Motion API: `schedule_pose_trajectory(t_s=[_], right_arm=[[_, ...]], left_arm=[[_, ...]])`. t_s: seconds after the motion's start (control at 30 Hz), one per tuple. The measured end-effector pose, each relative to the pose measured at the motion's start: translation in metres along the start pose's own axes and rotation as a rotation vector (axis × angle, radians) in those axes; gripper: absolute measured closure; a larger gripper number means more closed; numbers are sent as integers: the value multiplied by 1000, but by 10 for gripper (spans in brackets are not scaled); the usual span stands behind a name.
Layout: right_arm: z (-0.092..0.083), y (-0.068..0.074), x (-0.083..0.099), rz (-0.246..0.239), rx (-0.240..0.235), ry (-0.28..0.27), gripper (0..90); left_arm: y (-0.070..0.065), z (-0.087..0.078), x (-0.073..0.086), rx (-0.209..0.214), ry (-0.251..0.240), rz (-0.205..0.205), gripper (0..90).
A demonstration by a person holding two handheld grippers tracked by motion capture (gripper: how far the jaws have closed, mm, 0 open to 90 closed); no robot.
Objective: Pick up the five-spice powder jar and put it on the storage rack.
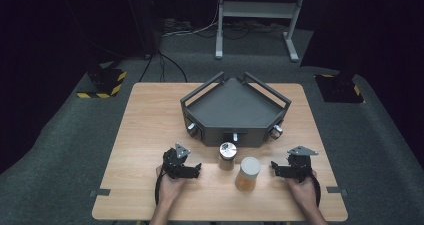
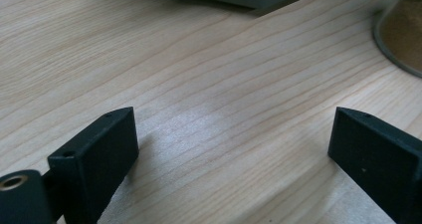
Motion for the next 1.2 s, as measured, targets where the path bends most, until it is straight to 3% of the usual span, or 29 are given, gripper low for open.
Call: schedule_pose_trajectory(t_s=[0.3, 0.43, 0.47, 0.6, 0.63, 0.7, 0.73, 0.87, 0.9, 0.93, 0.97, 1.0, 1.03, 1.07, 1.1, 1.13, 1.2], right_arm=[[0, 0, 0, 0, 0, 0, 91], [0, 0, 0, -1, 0, 0, 91], [0, 0, 0, 0, 0, 0, 90], [0, 0, 0, 0, 0, 0, 91], [0, 0, 0, 0, 0, 0, 91], [0, 0, 0, 0, 0, 0, 90], [0, 0, 0, 0, 0, 0, 90], [0, 0, 0, 0, 0, 0, 90], [0, 0, 0, 0, 0, 0, 91], [0, 0, 0, 0, 0, 0, 91], [0, 0, 0, 0, 0, 0, 91], [0, 0, 0, 0, 0, 0, 90], [0, 0, 0, 0, 0, 0, 91], [0, 0, 0, 0, 0, 0, 91], [0, 0, 0, 0, 0, 0, 90], [0, 0, 0, 0, 0, 0, 91], [0, 0, 0, 0, 0, 0, 91]], left_arm=[[-15, -5, -2, 77, -15, 49, 53], [-23, -6, -4, 125, -16, 69, 57], [-26, -6, -6, 164, -15, 77, 60], [-32, -5, -10, 201, -14, 86, 66], [-51, 5, -2, 243, -159, -141, 68], [-54, 6, -4, 253, -161, -142, 71], [-39, -2, -14, 231, -18, 95, 74], [-47, 2, -18, 247, -17, 112, 84], [-67, 12, -9, 276, -161, -108, 87], [-53, 4, -19, 246, -23, 136, 93], [-55, 5, -20, 249, -23, 143, 96], [-73, 15, -10, 283, -164, -90, 97], [-75, 16, -11, 284, -168, -87, 99], [-61, 8, -23, 250, -29, 159, 102], [-67, 11, -21, 264, -56, 105, 104], [-65, 11, -25, 256, -42, 154, 107], [-67, 11, -27, 256, -45, 165, 113]])
Point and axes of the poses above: each handheld gripper's, and its own axes: z roughly forward along the jaws, x roughly out of its underside, y roughly to its left, the point moved 10 cm from there along z, roughly forward along the jaws, and after that the axes turned 9 degrees about -z, right-handed, at the moved point
